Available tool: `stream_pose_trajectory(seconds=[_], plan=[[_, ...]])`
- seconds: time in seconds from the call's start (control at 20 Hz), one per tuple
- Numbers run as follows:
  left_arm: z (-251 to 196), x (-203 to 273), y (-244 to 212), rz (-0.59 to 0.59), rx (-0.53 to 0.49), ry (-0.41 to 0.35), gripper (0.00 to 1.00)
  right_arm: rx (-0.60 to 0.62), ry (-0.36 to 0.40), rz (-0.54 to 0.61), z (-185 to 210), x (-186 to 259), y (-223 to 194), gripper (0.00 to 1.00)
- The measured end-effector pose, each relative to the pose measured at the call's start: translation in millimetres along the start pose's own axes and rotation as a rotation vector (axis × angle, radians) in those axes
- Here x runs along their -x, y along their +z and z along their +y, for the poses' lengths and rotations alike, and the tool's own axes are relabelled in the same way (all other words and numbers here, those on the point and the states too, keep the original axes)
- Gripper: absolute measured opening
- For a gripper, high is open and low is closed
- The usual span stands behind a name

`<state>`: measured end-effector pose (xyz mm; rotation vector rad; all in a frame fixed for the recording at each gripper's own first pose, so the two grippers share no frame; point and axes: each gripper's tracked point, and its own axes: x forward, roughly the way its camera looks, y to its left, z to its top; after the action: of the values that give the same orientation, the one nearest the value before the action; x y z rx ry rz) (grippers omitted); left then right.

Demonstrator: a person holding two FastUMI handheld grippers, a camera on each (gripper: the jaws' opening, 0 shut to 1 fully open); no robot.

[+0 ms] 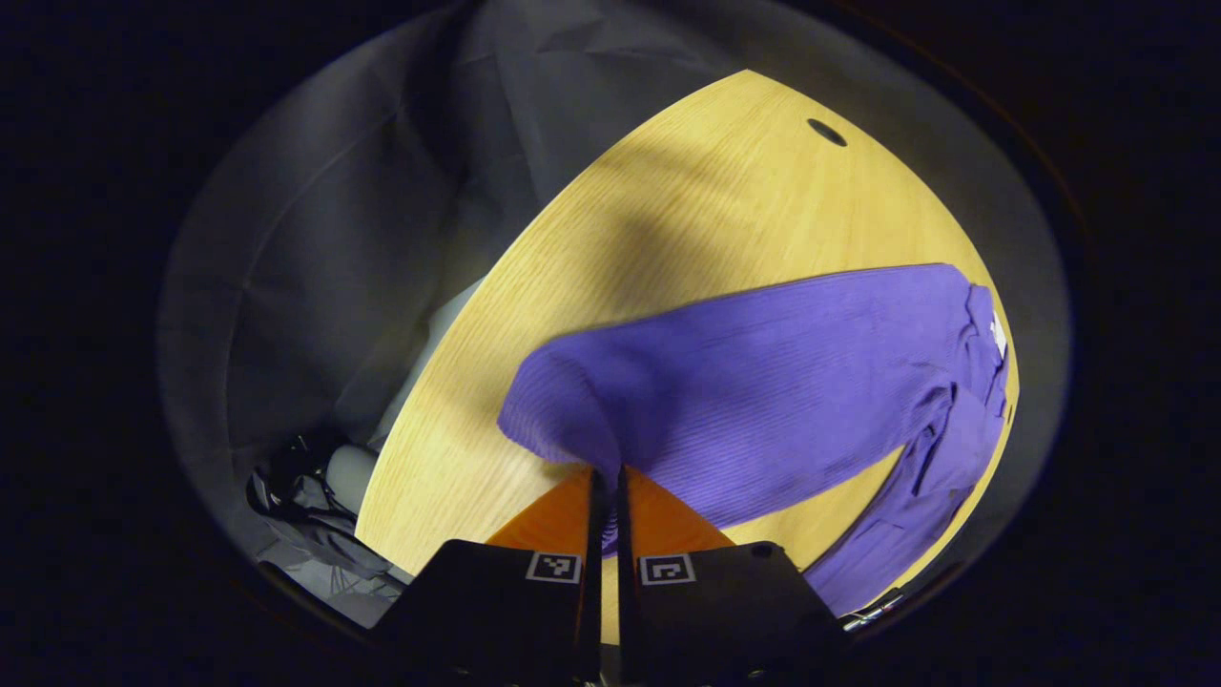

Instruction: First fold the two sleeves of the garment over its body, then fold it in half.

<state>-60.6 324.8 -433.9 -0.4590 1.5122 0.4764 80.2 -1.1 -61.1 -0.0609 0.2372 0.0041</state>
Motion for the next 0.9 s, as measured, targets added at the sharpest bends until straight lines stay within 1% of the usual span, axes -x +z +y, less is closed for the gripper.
stream_pose_trajectory(seconds=[0.05, 0.1, 0.4, 0.5, 0.7, 0.9], plan=[[-3, 10, 1, -0.011, -0.012, 0.015, 0.08, -0.005, 0.000, -0.002, -2, -1, 1, 0.96], [-9, 17, 2, -0.016, -0.030, 0.013, 0.08, -0.007, 0.003, -0.004, -3, -2, 2, 0.96], [-65, 63, 18, -0.108, -0.162, -0.033, 0.08, 0.010, 0.009, -0.021, -10, 0, 3, 0.96], [-78, 76, 30, -0.142, -0.220, 0.001, 0.08, 0.019, 0.000, -0.026, -16, 2, 1, 0.96], [-128, 104, 35, -0.181, -0.298, -0.039, 0.08, 0.018, -0.012, -0.029, -28, 11, -7, 0.96], [-182, 126, 35, -0.225, -0.370, -0.079, 0.08, -0.020, -0.003, -0.011, -37, 16, -26, 0.96]])
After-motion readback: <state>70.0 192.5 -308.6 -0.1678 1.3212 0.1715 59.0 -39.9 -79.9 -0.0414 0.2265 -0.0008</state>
